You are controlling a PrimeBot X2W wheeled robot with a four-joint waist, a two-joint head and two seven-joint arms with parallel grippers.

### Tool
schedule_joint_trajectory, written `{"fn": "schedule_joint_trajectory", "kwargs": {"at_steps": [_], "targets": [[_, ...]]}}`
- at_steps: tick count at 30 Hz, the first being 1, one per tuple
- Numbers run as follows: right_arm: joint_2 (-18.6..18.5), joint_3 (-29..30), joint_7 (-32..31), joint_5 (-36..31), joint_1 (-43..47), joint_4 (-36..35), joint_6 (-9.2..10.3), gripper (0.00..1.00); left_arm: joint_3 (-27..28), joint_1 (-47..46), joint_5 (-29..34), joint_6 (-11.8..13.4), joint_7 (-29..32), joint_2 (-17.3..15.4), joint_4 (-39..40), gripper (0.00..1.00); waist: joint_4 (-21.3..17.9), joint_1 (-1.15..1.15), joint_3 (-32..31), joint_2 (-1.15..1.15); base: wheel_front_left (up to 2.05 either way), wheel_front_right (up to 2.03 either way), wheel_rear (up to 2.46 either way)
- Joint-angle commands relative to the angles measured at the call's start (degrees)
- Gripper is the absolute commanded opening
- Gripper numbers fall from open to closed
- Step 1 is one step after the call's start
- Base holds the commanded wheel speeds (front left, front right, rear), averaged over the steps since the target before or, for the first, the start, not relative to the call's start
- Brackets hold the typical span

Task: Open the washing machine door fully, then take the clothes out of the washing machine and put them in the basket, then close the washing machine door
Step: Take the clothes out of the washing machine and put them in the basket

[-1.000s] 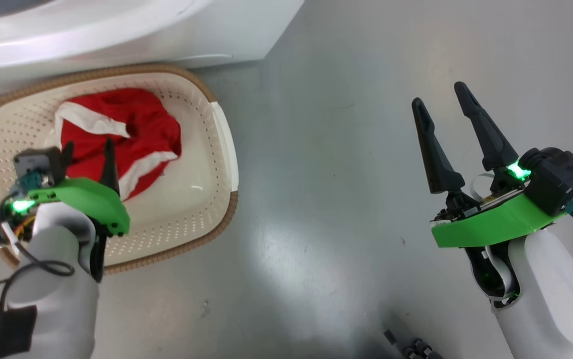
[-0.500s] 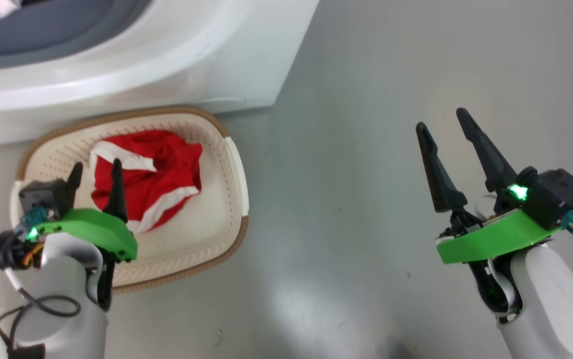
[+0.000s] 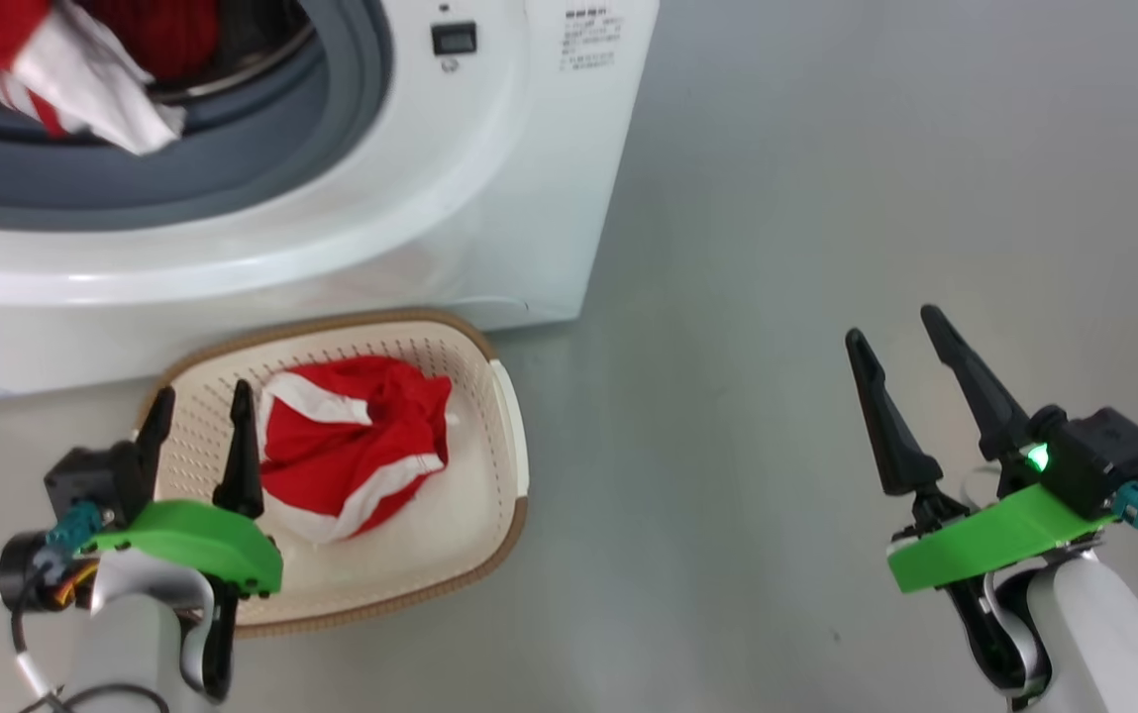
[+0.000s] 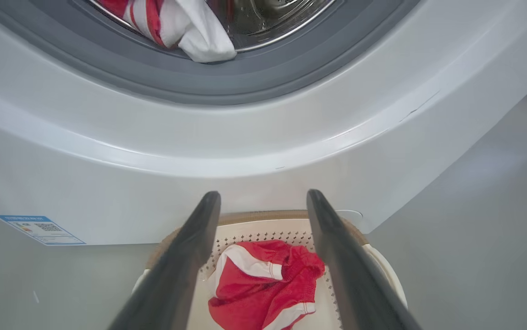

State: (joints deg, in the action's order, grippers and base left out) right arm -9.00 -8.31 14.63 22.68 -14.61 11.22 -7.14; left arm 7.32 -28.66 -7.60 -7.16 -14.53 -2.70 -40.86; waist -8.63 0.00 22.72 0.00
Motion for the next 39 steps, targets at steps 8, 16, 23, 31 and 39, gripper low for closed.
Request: {"fn": "schedule_joint_trajectory", "kwargs": {"at_steps": [8, 16, 23, 31, 39], "targets": [[-1.5, -0.4, 0.4, -1.0, 4.9, -0.7, -0.35, 1.0, 0.9, 8.0, 0.6, -0.3, -0.5, -0.5, 9.2, 1.0, 2.2, 0.0, -8.6, 0.0, 0.0, 0.0, 0.0], [-2.0, 0.4, 0.4, -1.3, 9.3, -0.6, -0.35, 1.0, -0.4, 15.1, 0.3, -0.3, -0.5, -0.3, 16.4, 1.0, 3.2, 0.0, -13.7, 0.0, 0.0, 0.0, 0.0], [-2.3, 1.3, 0.4, -1.5, 13.5, -0.9, -0.35, 1.0, -0.2, 21.3, 0.0, -0.3, -0.5, -0.2, 21.9, 1.0, 4.0, 0.0, -17.6, 0.0, 0.0, 0.0, 0.0], [-2.4, 1.9, 0.4, -1.6, 17.2, -1.2, -0.35, 1.0, 0.3, 26.7, -0.8, -0.3, -0.5, -0.2, 26.7, 1.0, 4.5, 0.0, -20.4, 0.0, 0.0, 0.0, 0.0], [-2.4, 3.1, 0.4, -2.0, 20.0, -2.0, -0.35, 1.0, 0.7, 32.1, -2.4, 0.4, -0.5, -0.2, 32.0, 1.0, 4.6, 0.0, -21.7, 0.0, 0.0, 0.0, 0.0]]}}
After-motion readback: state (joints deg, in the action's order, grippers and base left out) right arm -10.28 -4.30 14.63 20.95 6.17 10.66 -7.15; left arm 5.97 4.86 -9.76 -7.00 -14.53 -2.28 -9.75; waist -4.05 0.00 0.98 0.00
